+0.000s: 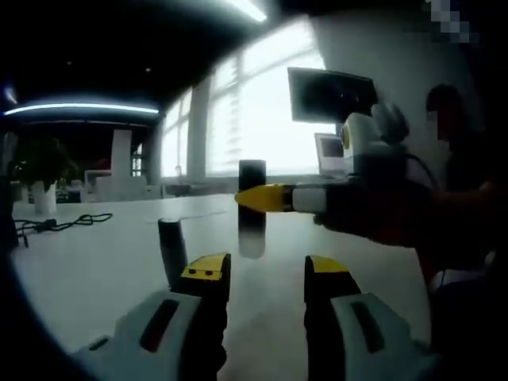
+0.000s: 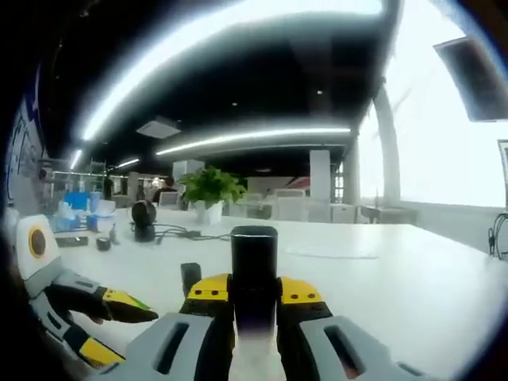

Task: Pick up cosmetic bottle twist off cap place on table pick up cap screw tight cap place on table

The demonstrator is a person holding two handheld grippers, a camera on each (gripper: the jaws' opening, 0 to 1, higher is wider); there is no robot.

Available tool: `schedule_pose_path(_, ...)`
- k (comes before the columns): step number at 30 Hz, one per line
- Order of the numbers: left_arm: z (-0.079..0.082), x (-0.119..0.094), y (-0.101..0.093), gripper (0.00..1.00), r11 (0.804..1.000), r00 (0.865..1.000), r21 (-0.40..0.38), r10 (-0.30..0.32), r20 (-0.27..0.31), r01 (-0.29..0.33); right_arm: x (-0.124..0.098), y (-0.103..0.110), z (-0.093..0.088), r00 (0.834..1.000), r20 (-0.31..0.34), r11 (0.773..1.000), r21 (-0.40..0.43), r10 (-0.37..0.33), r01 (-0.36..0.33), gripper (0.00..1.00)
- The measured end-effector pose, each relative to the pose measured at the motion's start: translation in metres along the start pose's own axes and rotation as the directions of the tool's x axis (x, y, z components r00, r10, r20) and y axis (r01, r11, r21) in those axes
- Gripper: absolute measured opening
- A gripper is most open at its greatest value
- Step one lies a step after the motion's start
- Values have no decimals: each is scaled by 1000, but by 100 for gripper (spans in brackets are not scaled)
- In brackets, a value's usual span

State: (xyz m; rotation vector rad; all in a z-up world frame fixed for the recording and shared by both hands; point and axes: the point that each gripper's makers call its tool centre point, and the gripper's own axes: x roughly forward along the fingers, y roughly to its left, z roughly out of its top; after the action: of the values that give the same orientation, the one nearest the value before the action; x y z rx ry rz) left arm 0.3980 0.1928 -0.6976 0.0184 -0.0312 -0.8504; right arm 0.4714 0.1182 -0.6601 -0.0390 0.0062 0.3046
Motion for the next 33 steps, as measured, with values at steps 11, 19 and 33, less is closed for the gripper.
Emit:
schedule_pose_path(11,0,1,2,27,1000,1000,-10,8,-2,-8,18,-18,-14,999,-22,999,8,-50,50,13)
schedule_pose_path(19,1,1,5,27,1000,1000,-8,19,2,-19,20,-20,-21,997,-45,998,4,-56,56,13)
schedule_pose_path(33,1,0,6,26,1000,1000,-10,22,4,-21,19,-19,-19,997,-38,998,14,-60,60,16)
